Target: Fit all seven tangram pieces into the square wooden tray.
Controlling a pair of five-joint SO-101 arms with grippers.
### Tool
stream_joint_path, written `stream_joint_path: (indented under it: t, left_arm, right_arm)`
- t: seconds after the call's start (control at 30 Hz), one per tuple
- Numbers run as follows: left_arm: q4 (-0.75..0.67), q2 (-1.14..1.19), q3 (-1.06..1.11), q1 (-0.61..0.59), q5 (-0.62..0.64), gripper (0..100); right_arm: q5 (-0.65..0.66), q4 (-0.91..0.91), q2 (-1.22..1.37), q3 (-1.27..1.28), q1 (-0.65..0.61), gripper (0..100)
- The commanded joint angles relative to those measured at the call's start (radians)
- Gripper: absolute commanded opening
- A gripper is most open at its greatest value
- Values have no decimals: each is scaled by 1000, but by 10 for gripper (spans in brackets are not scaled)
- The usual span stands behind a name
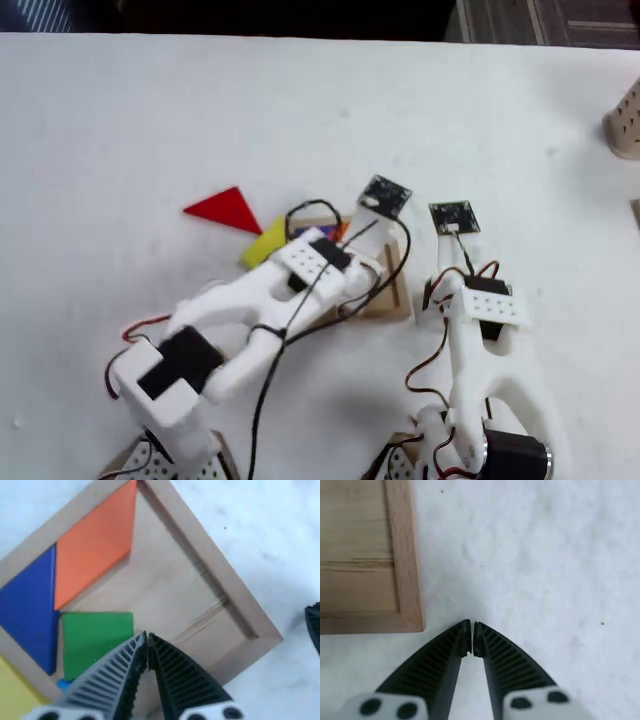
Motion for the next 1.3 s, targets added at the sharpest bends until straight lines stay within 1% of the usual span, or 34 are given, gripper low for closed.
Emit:
stream_joint_path:
  t: [0.0, 0.17, 0.43, 0.5, 0.73, 0.83, 1.07, 1.2, 1.27]
  left_arm:
    - [15, -8, -58, -64, 14, 22]
    - [23, -8, -57, -96, 14, 22]
    - [51, -12, -58, -87, 9, 22]
    - [80, -16, -69, -87, 9, 22]
    - [201, -213, -48, -102, 8, 22]
    - [204, -321, 21, -156, 6, 22]
    - [204, -565, 193, -421, 6, 24]
    - [204, -648, 295, -522, 5, 24]
    - [204, -659, 333, -568, -49, 24]
  right_arm:
    - [12, 5, -39, -5, -1, 18]
    - [12, 5, -39, -5, -1, 18]
    - [14, 4, -39, -5, -1, 18]
    - [14, 4, -39, -5, -1, 18]
    - [14, 2, -39, -5, -1, 18]
    - [14, 2, -39, -5, -1, 18]
    - [14, 2, -39, -5, -1, 18]
    - [14, 2, -39, -5, -1, 18]
    - [14, 2, -39, -5, -1, 18]
